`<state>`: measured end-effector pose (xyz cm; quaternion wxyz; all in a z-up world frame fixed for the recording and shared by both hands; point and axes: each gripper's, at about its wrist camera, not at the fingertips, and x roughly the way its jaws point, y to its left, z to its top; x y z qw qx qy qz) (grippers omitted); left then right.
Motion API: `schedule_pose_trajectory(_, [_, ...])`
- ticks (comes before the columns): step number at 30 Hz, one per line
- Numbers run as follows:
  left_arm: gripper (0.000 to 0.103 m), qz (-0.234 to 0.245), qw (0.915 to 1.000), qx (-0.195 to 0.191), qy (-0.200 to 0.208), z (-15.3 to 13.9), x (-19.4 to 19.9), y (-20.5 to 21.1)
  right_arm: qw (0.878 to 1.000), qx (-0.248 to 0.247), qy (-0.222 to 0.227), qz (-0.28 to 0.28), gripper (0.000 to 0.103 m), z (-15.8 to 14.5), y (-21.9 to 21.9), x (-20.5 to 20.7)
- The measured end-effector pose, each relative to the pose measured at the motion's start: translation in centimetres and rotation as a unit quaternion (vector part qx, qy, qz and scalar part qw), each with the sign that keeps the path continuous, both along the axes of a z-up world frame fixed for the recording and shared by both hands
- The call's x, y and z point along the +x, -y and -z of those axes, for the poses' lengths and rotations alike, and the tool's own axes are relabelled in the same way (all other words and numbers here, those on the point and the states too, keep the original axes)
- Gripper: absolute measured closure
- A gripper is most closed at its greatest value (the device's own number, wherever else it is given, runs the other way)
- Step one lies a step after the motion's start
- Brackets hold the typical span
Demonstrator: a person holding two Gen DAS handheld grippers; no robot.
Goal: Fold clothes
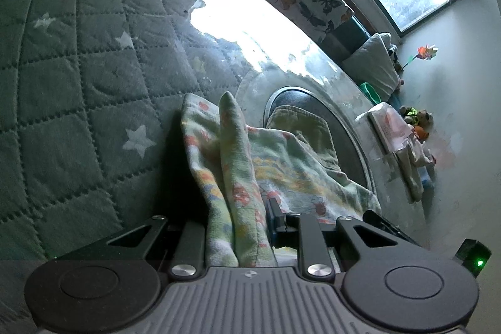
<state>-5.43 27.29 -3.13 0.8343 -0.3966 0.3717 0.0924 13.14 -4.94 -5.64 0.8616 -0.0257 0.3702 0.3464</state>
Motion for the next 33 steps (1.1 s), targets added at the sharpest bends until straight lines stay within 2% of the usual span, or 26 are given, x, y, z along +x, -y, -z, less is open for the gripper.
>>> schedule_pose_trajectory(4, [0.082, 0.009, 0.9994, 0.032, -0.001, -0.8, 0.3, 0.8, 1.000, 0.010, 0.009, -0.003, 0.094, -0.6, 0.2, -0.6])
schedule_pose_trajectory(9, [0.089, 0.030, 0.9974, 0.063, 0.022, -2.9, 0.6, 1.8, 0.999, 0.024, 0.037, -0.007, 0.096, -2.3, 0.7, -1.8])
schedule_pose_trajectory(17, [0.090, 0.079, 0.9916, 0.085, 0.058, -6.3, 3.2, 4.9, 0.995, 0.022, 0.099, -0.002, 0.096, -6.0, 3.3, -4.0])
schedule_pose_trajectory(28, [0.090, 0.167, 0.9774, 0.086, 0.098, -9.4, 10.4, 12.7, 0.981, -0.027, 0.175, 0.082, 0.096, -11.3, 11.7, -3.8])
schedule_pose_trajectory(33, [0.090, 0.202, 0.9680, 0.094, 0.115, -10.8, 13.6, 16.6, 0.972, -0.044, 0.198, 0.118, 0.096, -12.7, 15.3, -3.4])
